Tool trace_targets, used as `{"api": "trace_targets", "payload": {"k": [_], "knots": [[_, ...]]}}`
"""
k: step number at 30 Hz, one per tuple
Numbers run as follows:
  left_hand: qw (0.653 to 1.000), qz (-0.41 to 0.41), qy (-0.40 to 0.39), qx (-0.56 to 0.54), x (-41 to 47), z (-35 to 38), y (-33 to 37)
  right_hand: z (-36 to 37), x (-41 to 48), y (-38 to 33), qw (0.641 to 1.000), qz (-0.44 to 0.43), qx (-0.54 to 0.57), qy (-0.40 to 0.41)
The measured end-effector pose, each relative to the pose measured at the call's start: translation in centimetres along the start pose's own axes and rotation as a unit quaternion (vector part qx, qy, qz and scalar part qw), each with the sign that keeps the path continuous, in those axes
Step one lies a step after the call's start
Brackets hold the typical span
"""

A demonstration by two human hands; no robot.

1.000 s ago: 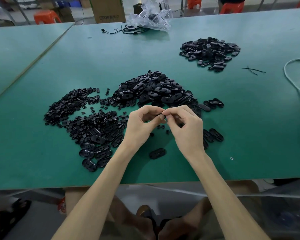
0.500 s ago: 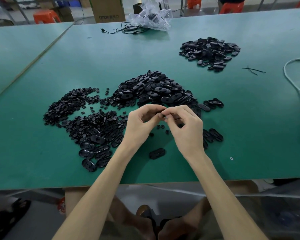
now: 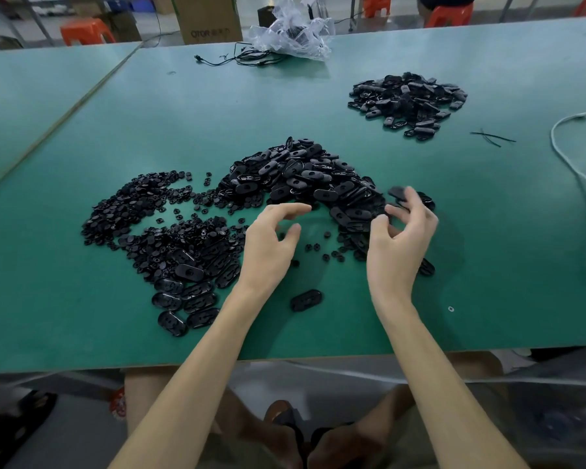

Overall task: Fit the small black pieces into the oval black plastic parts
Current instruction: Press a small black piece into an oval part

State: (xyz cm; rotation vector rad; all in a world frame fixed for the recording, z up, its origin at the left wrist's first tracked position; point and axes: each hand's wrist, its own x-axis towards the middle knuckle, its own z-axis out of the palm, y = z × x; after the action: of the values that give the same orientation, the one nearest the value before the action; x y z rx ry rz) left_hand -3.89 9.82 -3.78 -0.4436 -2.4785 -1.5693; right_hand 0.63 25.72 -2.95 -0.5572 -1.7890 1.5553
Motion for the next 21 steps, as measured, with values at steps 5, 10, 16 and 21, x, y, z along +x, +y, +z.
{"api": "trace_targets", "payload": {"k": [5,10,16,21], "knots": [[0.996,-0.008,-0.039,0.085,-0.2,0.2,0.1,0.0,0.5,0.0,0.999,0.05,-0.017,0.012],[0.984,0.011,-0.053,0.172,-0.3,0.4,0.4,-0.2,0.7,-0.3,0.995,0.094,-0.017,-0.002],[0.982,0.013,-0.037,0.184,-0.3,0.5,0.2,-0.1,0.3,0.2,0.997,0.028,-0.057,-0.036],[0.976,-0.007,0.034,0.216,-0.3,0.6,0.3,0.7,-0.4,0.7,0.941,-0.15,-0.265,-0.148]]}}
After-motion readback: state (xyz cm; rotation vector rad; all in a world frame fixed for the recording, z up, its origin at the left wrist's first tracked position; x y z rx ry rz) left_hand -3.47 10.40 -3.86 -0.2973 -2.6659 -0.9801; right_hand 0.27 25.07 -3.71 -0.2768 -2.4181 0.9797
